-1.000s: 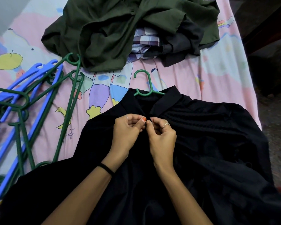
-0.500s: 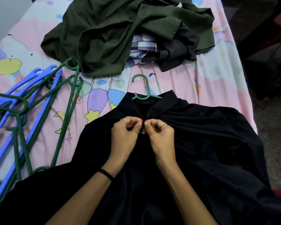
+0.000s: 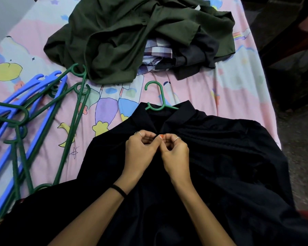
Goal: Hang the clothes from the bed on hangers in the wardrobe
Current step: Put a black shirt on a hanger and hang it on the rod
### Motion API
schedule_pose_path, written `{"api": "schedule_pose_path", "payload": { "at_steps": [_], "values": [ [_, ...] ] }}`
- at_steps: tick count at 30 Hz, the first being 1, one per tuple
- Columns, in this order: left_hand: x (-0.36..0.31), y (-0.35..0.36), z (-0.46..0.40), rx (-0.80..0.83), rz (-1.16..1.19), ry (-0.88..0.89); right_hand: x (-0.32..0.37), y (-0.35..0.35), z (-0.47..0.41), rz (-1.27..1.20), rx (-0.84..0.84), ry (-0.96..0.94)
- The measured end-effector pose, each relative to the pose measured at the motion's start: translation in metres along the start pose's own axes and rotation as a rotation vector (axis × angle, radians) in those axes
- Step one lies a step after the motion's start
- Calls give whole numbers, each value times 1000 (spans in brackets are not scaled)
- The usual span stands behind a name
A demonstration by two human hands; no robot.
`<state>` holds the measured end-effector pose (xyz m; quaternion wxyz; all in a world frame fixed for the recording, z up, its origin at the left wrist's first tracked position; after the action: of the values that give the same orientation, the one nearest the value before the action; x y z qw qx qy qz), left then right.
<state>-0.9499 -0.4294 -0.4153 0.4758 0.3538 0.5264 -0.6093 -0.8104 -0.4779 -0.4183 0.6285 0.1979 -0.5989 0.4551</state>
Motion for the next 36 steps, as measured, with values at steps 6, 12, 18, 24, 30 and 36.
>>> {"api": "schedule_pose_path", "payload": {
  "at_steps": [6,12,18,24,30,36],
  "values": [
    [-7,-6,-1,-36,6,32,2,2,7,-112,-40,10],
    [-7,-9,-3,-52,-5,37,12,4,11,-109,-74,-39],
    [-7,-8,-5,-68,-1,56,14,3,10,-107,-92,-63],
    [-7,-10,-3,-96,33,34,13,7,9,-151,-66,-16],
    [-13,-6,-2,-74,-2,67,7,4,10,-211,-101,100],
    [-15,-2,-1,-41,37,101,1,9,13,-435,-80,282]
  ]
}}
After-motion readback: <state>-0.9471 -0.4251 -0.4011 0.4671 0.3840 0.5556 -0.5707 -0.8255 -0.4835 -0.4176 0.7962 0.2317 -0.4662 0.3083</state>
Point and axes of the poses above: each hand's wrist, its own z-axis away from the middle knuckle, its own y-axis out of the palm, x = y × z, the point moved 10 cm from there along -z, towards the middle knuckle, and after that the axes turned 4 degrees about -x, right-handed, at the moved point
